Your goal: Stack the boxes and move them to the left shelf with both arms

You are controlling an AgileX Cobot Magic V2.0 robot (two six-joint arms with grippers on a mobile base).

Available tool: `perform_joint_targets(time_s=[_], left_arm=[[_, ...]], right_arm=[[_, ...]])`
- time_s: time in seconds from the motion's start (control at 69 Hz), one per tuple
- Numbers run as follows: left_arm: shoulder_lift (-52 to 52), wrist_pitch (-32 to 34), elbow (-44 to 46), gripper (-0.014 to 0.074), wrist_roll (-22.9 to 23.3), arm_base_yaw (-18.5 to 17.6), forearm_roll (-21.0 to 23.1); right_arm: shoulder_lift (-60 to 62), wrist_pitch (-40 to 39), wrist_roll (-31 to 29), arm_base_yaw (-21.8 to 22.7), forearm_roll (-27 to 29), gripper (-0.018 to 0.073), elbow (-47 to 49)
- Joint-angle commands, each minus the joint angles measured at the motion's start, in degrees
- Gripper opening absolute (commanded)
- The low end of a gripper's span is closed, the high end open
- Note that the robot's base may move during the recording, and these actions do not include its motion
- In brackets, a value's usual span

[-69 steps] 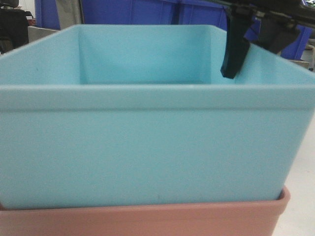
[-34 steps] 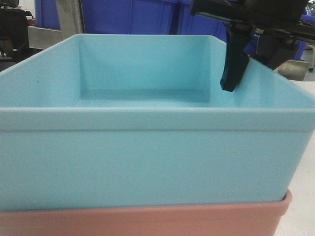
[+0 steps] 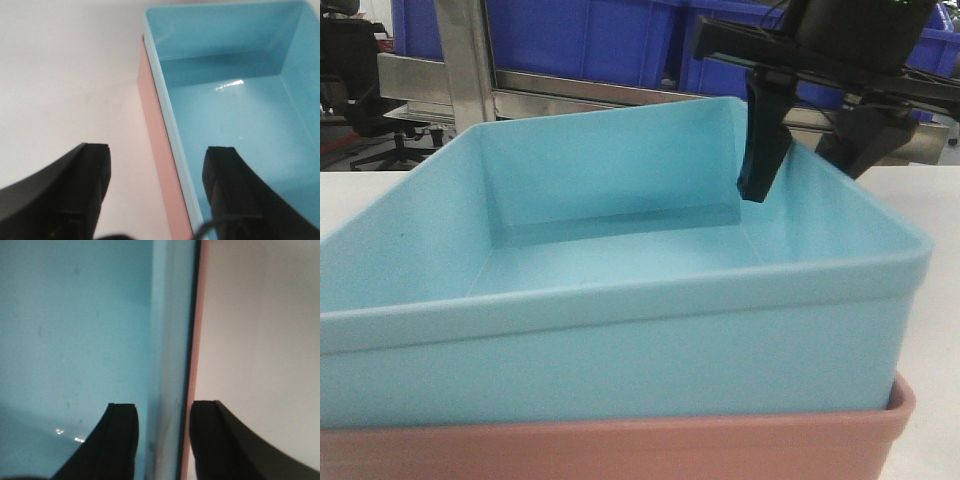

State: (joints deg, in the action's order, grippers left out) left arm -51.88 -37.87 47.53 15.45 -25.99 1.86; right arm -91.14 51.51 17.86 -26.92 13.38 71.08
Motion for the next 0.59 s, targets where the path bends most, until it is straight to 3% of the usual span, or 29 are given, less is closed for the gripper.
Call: perform_joint_targets(time_s=[0.0,0.102,0.261,0.377,0.522,0.58], left_arm=[[-3.38,-3.04,6.53,0.0323,0.18,-0.46,-0.34],[-8.62,-7.72,10.76,0.0323,0.62,-0.46,-0.45],[-16.56,-14.6,16.17,0.0323,7.27,-0.61,-0.45],[-22.18,-18.17,19.02,0.0323,11.58,-3.04,-0.98],[-27.96,-19.72,20.78,0.0323,20.01,-7.28,-6.9],[-29.94,-19.98,21.68,0.0323,21.44,-8.27,-7.48]], right_arm=[[2.34,-1.42,-1.12,-0.06,0.03,0.0395,1.82],[2.34,-1.37,-1.12,-0.06,-1.73,0.0395,1.82],[2.34,-0.83,-0.93,-0.06,-3.59,0.0395,1.82],[2.34,-0.66,0.84,-0.06,-3.85,0.0395,1.82],[2.34,-0.21,2.36,-0.06,-4.8,0.0395,1.82],[2.34,-0.27,2.33,-0.06,-4.77,0.0395,1.82]])
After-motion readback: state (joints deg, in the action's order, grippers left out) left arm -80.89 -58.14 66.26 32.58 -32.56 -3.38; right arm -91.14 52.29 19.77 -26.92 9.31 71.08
